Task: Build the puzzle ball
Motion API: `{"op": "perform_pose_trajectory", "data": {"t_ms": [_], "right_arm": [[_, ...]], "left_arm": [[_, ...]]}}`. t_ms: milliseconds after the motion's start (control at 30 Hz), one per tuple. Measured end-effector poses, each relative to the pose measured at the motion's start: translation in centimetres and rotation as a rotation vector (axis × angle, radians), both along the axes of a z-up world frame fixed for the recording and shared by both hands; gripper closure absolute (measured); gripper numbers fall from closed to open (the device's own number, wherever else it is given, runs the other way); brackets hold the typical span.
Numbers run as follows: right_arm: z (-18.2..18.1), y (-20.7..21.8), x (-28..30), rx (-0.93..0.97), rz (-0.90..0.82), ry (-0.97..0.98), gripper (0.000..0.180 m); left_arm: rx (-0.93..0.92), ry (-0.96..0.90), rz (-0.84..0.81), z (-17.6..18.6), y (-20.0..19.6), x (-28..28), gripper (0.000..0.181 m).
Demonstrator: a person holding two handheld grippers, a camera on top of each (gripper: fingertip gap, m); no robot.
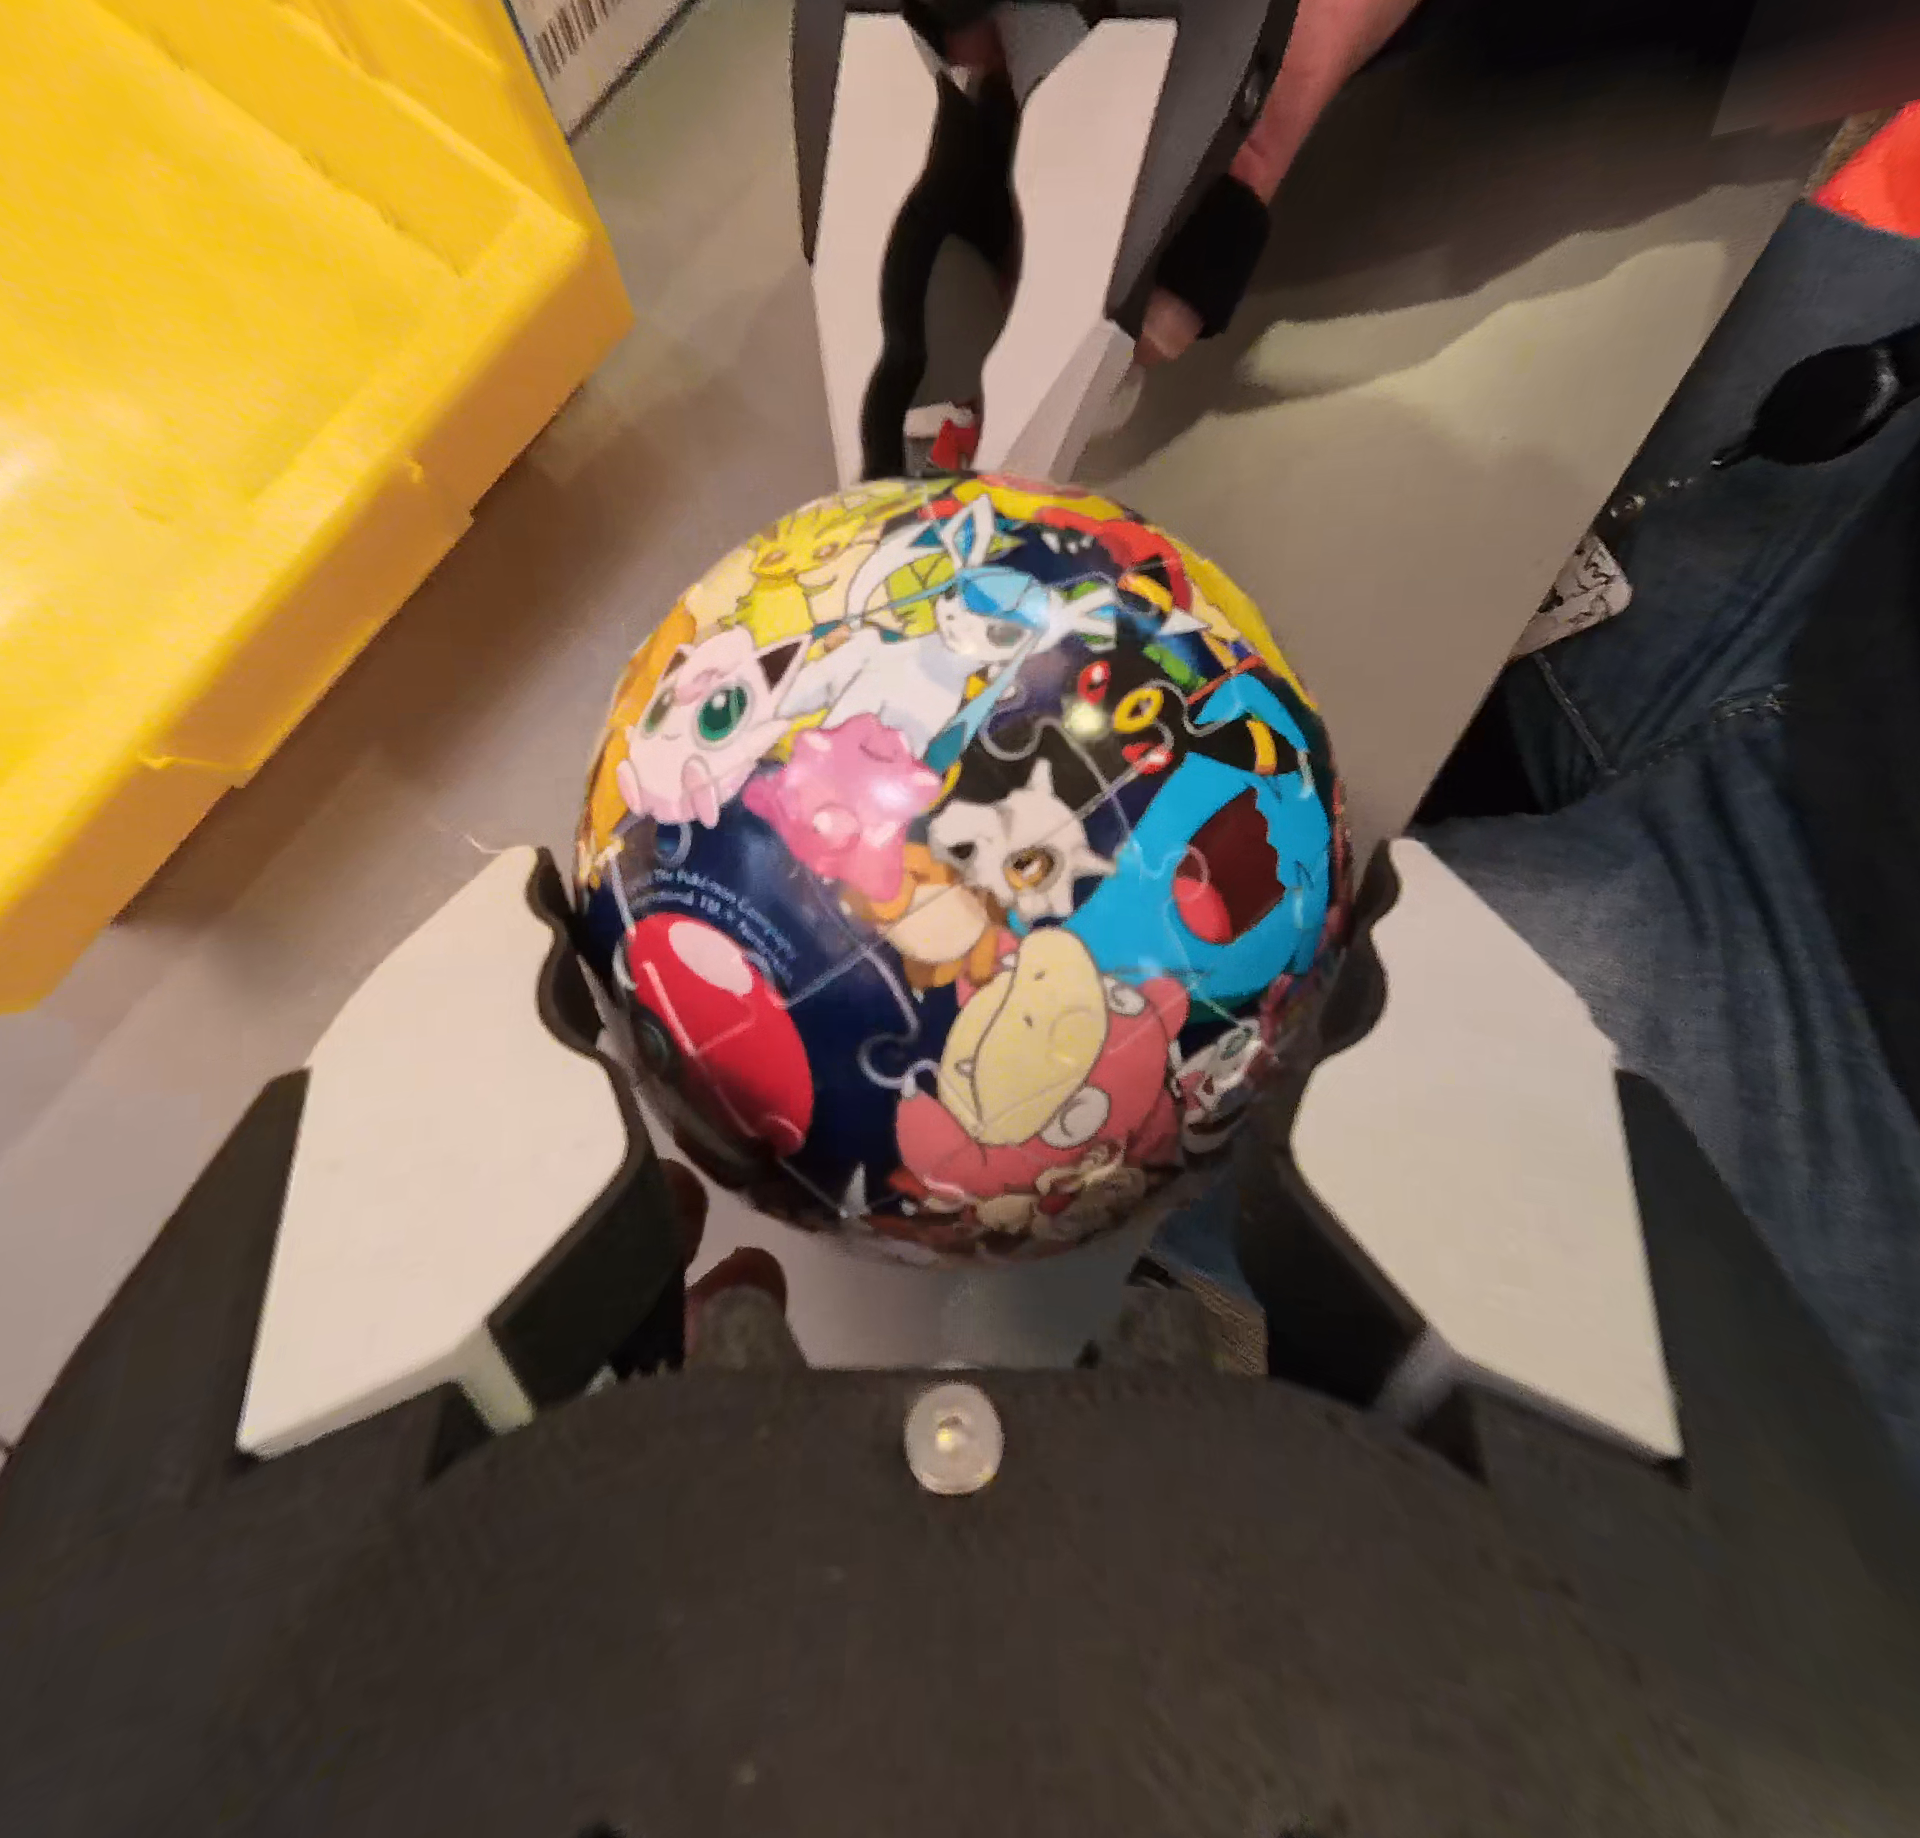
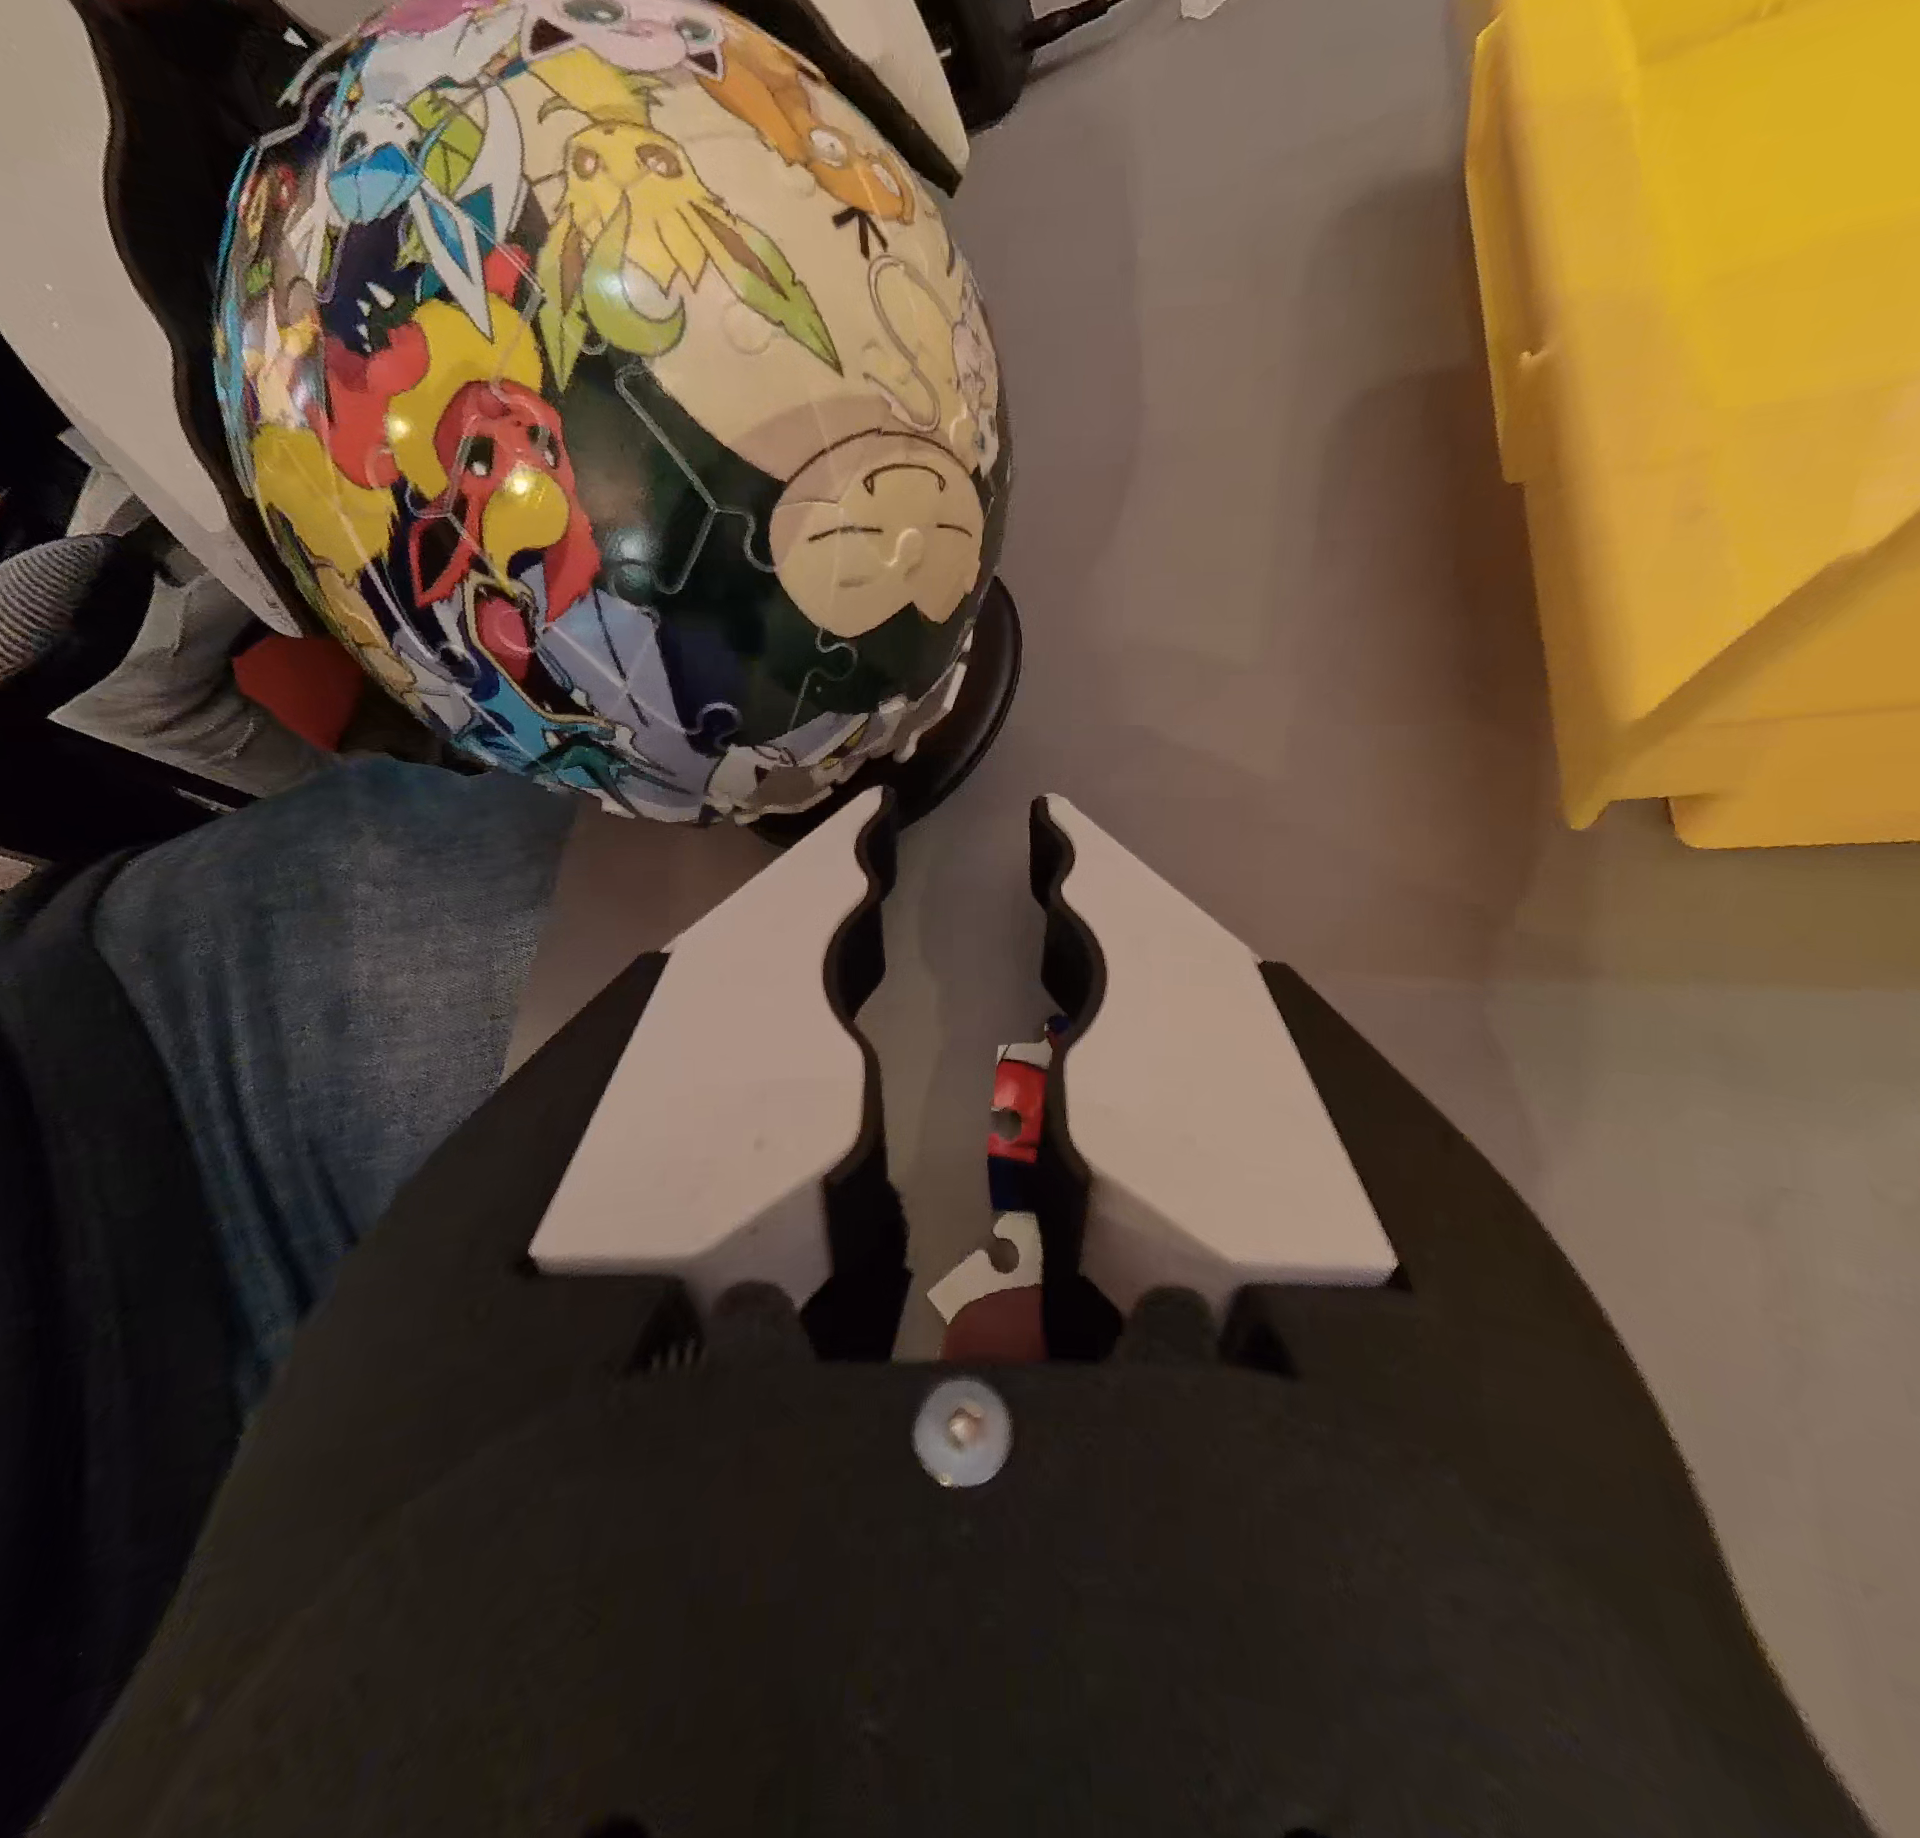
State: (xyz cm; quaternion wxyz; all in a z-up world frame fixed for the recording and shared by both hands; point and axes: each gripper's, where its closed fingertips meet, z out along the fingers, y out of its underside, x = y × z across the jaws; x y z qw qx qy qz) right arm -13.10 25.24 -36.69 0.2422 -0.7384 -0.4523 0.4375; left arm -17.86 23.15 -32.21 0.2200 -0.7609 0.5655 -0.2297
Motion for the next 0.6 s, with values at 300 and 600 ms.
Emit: {"op": "perform_pose_trajectory", "data": {"t_ms": [300, 600], "right_arm": [[0.2, 0.12, 0.07, -0.015, -0.006, 0.017, 0.157], [0.36, 0.19, 0.12, -0.021, -0.008, 0.029, 0.157]], "left_arm": [[0.049, -0.031, -0.001, 0.24, -0.04, -0.3, 0.04], [0.296, -0.033, -0.053, -0.05, -0.02, -0.17, 0.039]]}}
